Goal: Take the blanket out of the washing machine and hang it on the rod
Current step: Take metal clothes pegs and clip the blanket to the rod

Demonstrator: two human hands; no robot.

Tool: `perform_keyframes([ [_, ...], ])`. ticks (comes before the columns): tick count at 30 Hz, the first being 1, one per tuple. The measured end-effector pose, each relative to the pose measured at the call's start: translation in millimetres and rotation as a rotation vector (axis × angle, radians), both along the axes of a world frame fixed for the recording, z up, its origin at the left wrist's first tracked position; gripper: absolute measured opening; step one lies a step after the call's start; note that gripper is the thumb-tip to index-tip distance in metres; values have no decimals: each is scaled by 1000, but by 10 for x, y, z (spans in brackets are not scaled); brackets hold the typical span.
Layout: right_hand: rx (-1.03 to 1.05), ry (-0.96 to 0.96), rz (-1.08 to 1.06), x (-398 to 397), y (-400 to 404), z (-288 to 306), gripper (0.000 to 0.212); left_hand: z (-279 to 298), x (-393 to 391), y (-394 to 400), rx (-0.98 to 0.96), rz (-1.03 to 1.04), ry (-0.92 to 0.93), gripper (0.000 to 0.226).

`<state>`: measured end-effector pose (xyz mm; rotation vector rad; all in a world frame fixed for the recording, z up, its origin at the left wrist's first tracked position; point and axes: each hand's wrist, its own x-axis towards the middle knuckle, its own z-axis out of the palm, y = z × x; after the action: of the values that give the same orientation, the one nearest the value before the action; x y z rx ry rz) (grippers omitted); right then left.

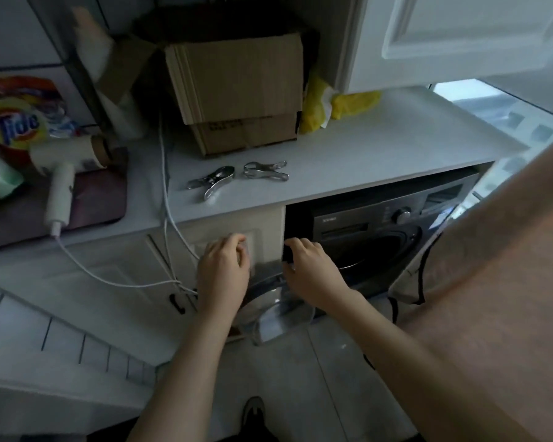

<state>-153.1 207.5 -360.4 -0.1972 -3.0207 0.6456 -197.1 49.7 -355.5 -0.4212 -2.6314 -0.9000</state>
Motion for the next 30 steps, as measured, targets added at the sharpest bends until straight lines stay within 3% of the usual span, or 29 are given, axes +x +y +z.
perform_keyframes([
  [10,-106,47,-151,-1053,-40,124,52,32,-1201,-208,-82,-11,28,30],
  [17,-10,187,-254,-1542,186,86,57,-55,-1703,-206,-55,75,93,48],
  [25,-70,-23,-221,-2071,546,76,86,-92,-1871,-3,-158,290,-143,74],
  [30,-33,-35,-150,-2182,685,22,83,-147,-1913,-31,-93,307,-219,83],
])
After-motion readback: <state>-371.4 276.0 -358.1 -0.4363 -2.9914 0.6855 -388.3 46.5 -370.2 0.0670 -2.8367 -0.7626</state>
